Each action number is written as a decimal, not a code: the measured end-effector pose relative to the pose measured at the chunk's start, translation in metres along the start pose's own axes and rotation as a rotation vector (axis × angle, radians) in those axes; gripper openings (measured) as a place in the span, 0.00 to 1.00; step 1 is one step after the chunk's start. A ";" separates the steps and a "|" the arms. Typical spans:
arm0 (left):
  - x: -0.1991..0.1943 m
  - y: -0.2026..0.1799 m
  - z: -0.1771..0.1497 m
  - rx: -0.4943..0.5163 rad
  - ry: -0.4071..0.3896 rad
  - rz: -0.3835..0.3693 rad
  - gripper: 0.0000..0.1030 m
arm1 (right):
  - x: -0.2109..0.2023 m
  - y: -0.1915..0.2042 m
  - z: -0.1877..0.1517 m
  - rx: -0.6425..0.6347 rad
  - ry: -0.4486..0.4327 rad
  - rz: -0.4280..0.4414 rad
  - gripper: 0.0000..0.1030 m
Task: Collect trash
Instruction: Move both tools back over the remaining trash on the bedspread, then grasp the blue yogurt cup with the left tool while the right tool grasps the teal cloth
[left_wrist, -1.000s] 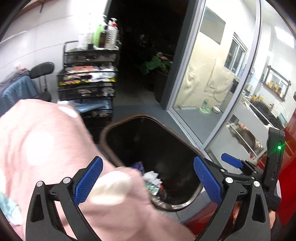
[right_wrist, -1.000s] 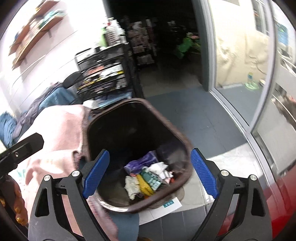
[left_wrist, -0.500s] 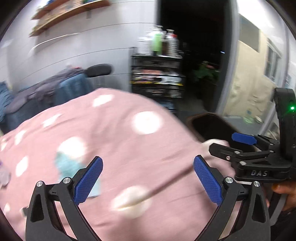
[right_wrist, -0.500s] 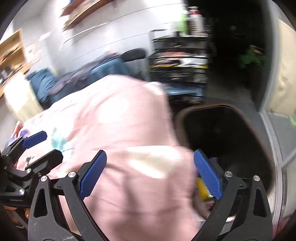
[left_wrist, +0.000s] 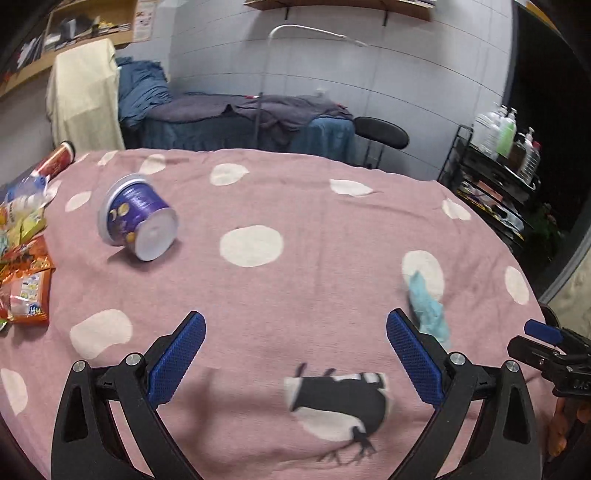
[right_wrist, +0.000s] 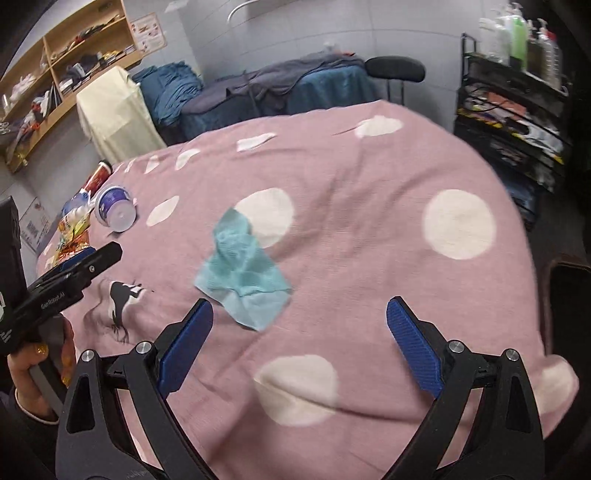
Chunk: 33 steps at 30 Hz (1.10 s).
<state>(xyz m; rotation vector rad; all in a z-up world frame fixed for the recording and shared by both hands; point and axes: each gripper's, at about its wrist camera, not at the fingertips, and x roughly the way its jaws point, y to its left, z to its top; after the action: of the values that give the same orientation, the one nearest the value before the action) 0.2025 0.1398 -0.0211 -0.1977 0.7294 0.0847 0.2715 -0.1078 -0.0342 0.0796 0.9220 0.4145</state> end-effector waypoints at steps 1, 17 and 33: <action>0.000 0.010 0.001 -0.019 0.000 0.014 0.94 | 0.006 0.004 0.002 -0.008 0.016 0.010 0.91; 0.023 0.096 0.026 -0.251 0.052 0.041 0.94 | 0.101 0.021 0.023 0.094 0.241 0.183 0.30; 0.077 0.149 0.071 -0.475 0.160 0.030 0.94 | 0.079 0.018 0.025 0.077 0.134 0.138 0.14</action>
<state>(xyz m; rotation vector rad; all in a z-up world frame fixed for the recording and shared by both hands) 0.2847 0.3011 -0.0431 -0.6525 0.8647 0.2737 0.3275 -0.0586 -0.0750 0.1887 1.0689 0.5169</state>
